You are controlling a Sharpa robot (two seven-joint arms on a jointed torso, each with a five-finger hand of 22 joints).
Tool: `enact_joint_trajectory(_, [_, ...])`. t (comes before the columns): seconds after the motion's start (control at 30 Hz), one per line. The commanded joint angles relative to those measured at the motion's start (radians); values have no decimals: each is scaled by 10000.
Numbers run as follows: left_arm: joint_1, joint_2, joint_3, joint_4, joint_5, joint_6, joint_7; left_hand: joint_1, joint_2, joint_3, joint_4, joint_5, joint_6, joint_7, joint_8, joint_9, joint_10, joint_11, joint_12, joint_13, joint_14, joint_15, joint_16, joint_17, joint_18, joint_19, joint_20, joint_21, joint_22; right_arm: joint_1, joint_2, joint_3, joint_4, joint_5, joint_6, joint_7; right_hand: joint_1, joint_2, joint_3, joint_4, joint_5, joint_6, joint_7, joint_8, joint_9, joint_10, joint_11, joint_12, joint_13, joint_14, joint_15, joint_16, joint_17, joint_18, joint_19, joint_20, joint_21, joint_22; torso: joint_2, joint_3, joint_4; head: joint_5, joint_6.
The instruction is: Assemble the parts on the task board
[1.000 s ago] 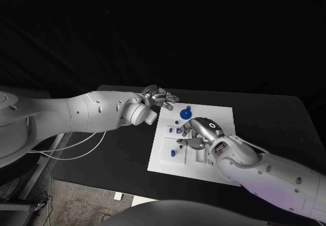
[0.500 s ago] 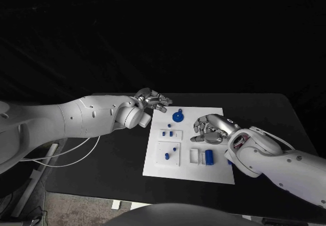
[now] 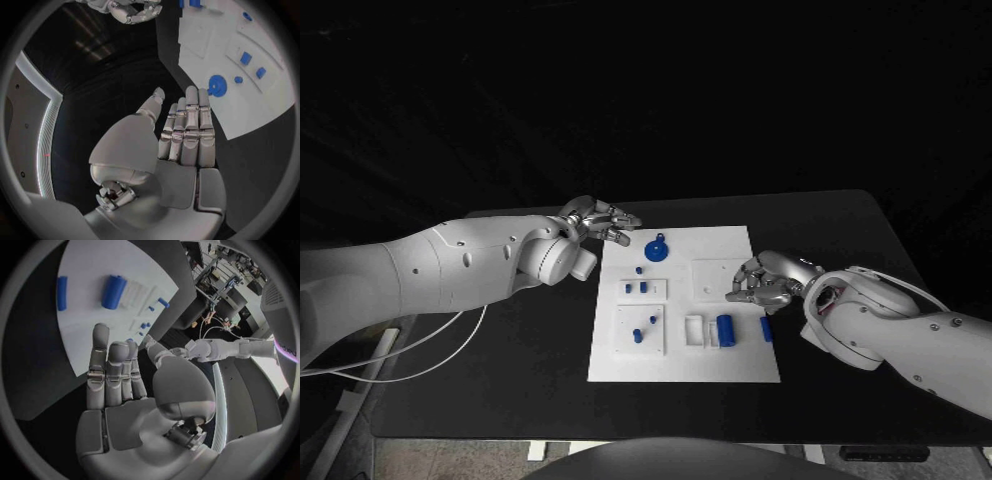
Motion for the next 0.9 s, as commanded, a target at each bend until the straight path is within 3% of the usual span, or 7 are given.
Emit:
enact_joint_trajectory(0.03, [-14, -7, 6, 55, 10, 173, 131, 35, 80, -38, -23, 41, -88, 13, -3, -10, -71, -31, -28, -4, -72, 16, -46, -12, -182, 49, -11, 5, -34, -89, -229, -45, 0, 354, 1126, -935, -52, -140, 582, 5, -24, 201, -13, -188, -593, 169, -40, -165, 60, 114, -17, 20, 153, -134, 63, -20, 50, 27, 7, -18, 0, -202, -2])
enact_joint_trajectory(0.2, [-36, -36, 6, 80, 10, 190, 129, 35, 80, -38, -23, 41, -88, 13, -3, -10, -71, -31, -28, -4, -72, 16, -46, -12, -182, 49, -11, 5, -34, -231, -536, -119, 6, 643, 1332, -1489, -323, -174, 959, -46, -24, 401, 65, -692, -1458, 500, -18, -482, 369, 256, -13, 240, 796, -86, 148, -23, 166, 113, 0, -33, -20, -309, -21])
enact_joint_trajectory(0.3, [-45, -40, 6, 92, 10, 199, 131, 35, 80, -38, -23, 41, -88, 13, -3, -10, -71, -31, -28, -4, -72, 16, -46, -12, -182, 49, -11, 5, -34, -290, -582, -180, -13, 903, 1545, -1863, -389, -157, 744, 81, -3, 716, 120, -1392, -2070, 579, 29, -442, 801, 270, 19, 539, 1324, -27, 145, 9, 281, 249, -7, -38, -31, -331, -36])
enact_joint_trajectory(0.5, [-55, -37, 6, 137, 10, 242, 125, 20, 93, -43, -10, 44, -97, 14, -5, -10, -79, -29, -28, -4, -77, 19, -46, -13, -182, 47, -8, 17, -78, -409, -378, -317, -100, 1454, 2012, -2846, -1181, -568, 271, 749, -73, 574, 379, -2154, -2618, 851, 129, -67, 1380, 395, 82, 1110, 2055, 34, 213, 40, 437, 416, 11, -44, -13, -358, -78])
enact_joint_trajectory(0.57, [-56, -39, 6, 152, 10, 253, 122, 20, 93, -43, -10, 44, -97, 14, -5, -10, -79, -29, -28, -4, -77, 19, -46, -13, -182, 47, -8, 17, -78, -455, -290, -340, -124, 1579, 2018, -3059, -1076, -761, 287, 1220, -72, 891, 404, -2712, -3158, 949, 158, 186, 2154, 356, 117, 1252, 2380, 117, 158, 87, 557, 623, 14, -46, -8, -365, -88])
enact_joint_trajectory(0.73, [-59, -49, 6, 164, 10, 279, 103, 8, 102, -46, 2, 43, -100, 15, -5, -10, -85, -27, -27, -4, -81, 22, -46, -14, -183, 46, -5, 21, -97, -542, -72, -369, -162, 1813, 1825, -3424, -1195, -1002, 180, 1867, -70, 994, 448, -2998, -3503, 1220, 190, 687, 3225, 407, 136, 1421, 2692, 189, 170, 113, 678, 814, 15, -59, -17, -342, -149])
enact_joint_trajectory(0.9, [-59, -52, 6, 173, 10, 318, 88, 6, 104, -48, 7, 44, -102, 15, -4, -10, -88, -26, -27, -4, -86, 23, -46, -15, -184, 43, -3, 23, -115, -564, 123, -375, -168, 1870, 1350, -3627, -1101, -1152, 236, 1850, -46, 1088, 422, -2924, -3411, 1463, 187, 1034, 3919, 466, 143, 1581, 2921, 216, 194, 124, 729, 897, 22, -62, -20, -341, -177])
